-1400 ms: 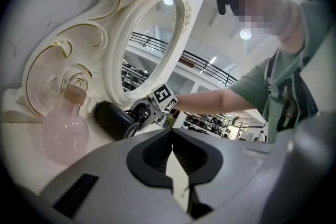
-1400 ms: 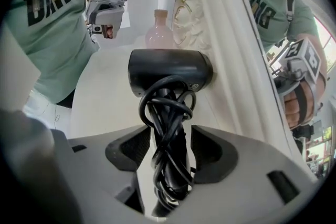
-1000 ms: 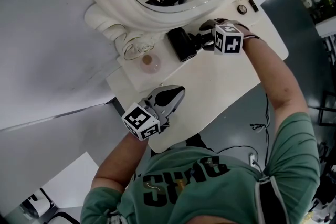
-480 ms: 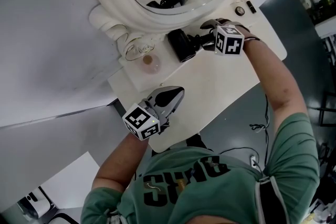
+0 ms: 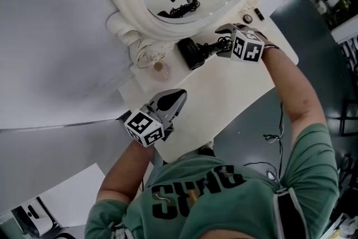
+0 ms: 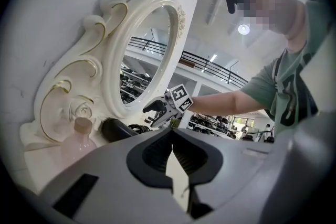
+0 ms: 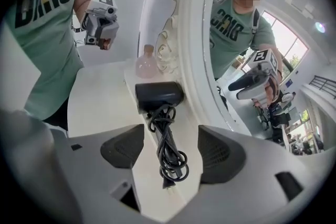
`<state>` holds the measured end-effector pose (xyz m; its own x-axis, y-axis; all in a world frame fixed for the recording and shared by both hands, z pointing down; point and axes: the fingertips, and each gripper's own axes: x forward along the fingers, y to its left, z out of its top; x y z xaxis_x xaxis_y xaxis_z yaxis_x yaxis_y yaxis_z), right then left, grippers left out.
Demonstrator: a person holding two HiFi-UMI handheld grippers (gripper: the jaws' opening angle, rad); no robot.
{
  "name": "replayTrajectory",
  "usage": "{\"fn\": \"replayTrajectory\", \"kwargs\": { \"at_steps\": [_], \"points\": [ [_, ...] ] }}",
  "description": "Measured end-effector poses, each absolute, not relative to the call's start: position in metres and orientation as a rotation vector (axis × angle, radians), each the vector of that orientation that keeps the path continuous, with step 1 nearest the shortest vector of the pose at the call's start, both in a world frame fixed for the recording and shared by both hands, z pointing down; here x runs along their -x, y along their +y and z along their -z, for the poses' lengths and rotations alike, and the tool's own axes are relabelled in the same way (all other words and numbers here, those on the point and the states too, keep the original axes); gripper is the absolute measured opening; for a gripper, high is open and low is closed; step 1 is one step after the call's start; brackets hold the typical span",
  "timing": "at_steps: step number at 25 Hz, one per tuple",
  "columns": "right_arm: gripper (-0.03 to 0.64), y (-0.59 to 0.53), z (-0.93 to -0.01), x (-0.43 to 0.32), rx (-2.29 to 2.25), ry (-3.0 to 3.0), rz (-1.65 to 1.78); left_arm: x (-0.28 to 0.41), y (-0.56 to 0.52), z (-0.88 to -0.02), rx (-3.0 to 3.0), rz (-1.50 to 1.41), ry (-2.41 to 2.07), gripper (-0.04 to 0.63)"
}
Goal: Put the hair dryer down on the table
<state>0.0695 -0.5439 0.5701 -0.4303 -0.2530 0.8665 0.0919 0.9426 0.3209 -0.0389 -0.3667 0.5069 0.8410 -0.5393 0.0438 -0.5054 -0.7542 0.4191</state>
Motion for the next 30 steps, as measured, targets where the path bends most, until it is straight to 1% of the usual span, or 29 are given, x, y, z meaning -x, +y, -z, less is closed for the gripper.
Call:
{"fn": "replayTrajectory", "kwargs": {
  "at_steps": [7, 12, 17, 24, 30],
  "points": [
    [0.309, -0.513, -0.499, -0.067, -0.321, -2.247, 0.215, 0.058, -0.363, -0.468, -2.636, 0.115, -0.85, 0.011],
    [0.258, -0.474, -0.445, -0.07, -0.514, -2.451, 0.12, 0.075, -0.357, -0.438, -2.665, 0.121, -0.927, 0.011],
    [0.232, -0.43, -0.41, -0.078, -0.643, -2.573, 0.062, 0.084, -0.348, -0.413, -2.693, 0.133, -0.965, 0.011],
    [0.176, -0.368, -0.386, -0.097, -0.846, -2.698, -0.073, 0.087, -0.319, -0.382, -2.742, 0.158, -0.976, 0.011],
    [0.139, -0.324, -0.402, -0.115, -0.968, -2.754, -0.256, 0.087, -0.293, -0.379, -2.747, 0.149, -0.951, 0.011]
  ]
}}
